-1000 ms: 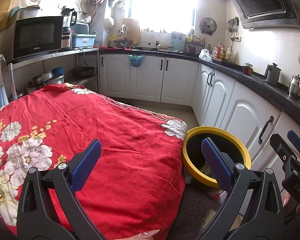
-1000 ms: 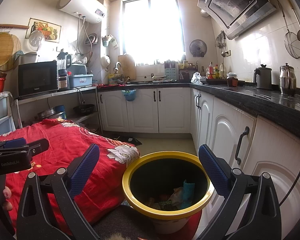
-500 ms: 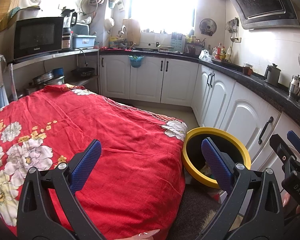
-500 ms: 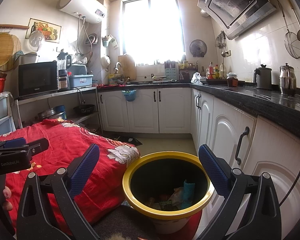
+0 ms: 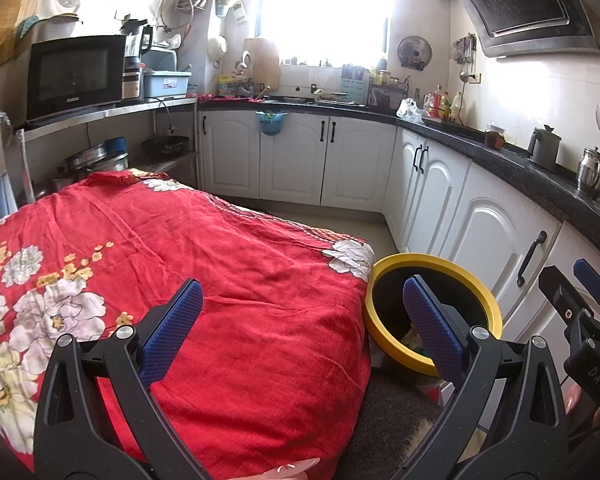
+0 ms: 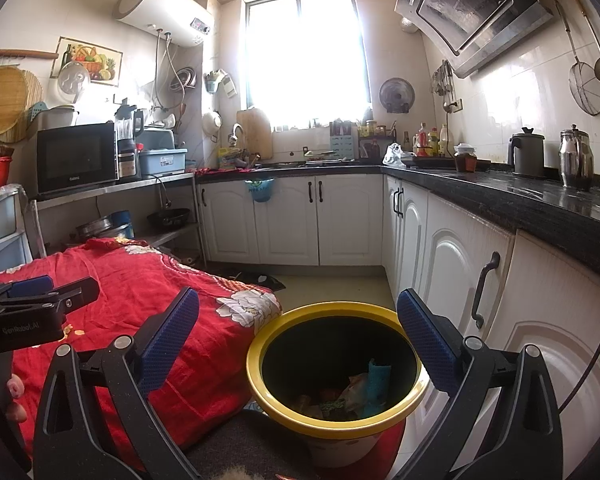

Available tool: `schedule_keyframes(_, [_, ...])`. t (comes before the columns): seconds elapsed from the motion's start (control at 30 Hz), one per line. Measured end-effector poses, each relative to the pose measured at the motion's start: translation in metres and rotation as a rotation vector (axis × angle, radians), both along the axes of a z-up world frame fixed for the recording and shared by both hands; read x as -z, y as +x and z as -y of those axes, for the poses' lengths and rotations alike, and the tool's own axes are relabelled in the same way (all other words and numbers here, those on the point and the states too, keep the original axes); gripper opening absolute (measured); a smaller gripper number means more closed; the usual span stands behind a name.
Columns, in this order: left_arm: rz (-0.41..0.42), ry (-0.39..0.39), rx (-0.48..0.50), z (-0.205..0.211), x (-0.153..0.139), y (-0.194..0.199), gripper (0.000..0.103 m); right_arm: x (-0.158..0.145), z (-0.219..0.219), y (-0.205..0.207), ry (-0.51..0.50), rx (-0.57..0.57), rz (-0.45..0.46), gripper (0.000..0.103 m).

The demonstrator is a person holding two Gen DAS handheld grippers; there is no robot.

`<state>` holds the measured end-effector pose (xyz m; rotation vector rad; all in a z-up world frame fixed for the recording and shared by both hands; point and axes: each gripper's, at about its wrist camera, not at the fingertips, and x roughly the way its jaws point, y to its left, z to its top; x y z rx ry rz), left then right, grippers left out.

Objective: Collect trash

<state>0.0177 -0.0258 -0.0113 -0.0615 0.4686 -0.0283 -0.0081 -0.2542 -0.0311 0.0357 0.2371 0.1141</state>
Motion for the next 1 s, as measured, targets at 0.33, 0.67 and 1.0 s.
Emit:
schedule_keyframes(0.33, [-0.002, 0.019, 0.005, 0.001, 0.001, 0.002, 0.092, -0.001, -0.008, -0.001, -0.003, -0.012, -0.004, 0.097])
schedule_keyframes(0.67, [-0.066, -0.066, -0.058, -0.046, 0.000, -0.007, 0.092, -0.010, -0.033, 0.016, -0.004, -0.149, -0.091, 0.097])
schedule_keyframes(1.0, [-0.175, -0.119, -0.811, -0.298, 0.010, -0.115, 0.092, -0.021, -0.326, 0.007, -0.241, -1.075, -0.333, 0.096])
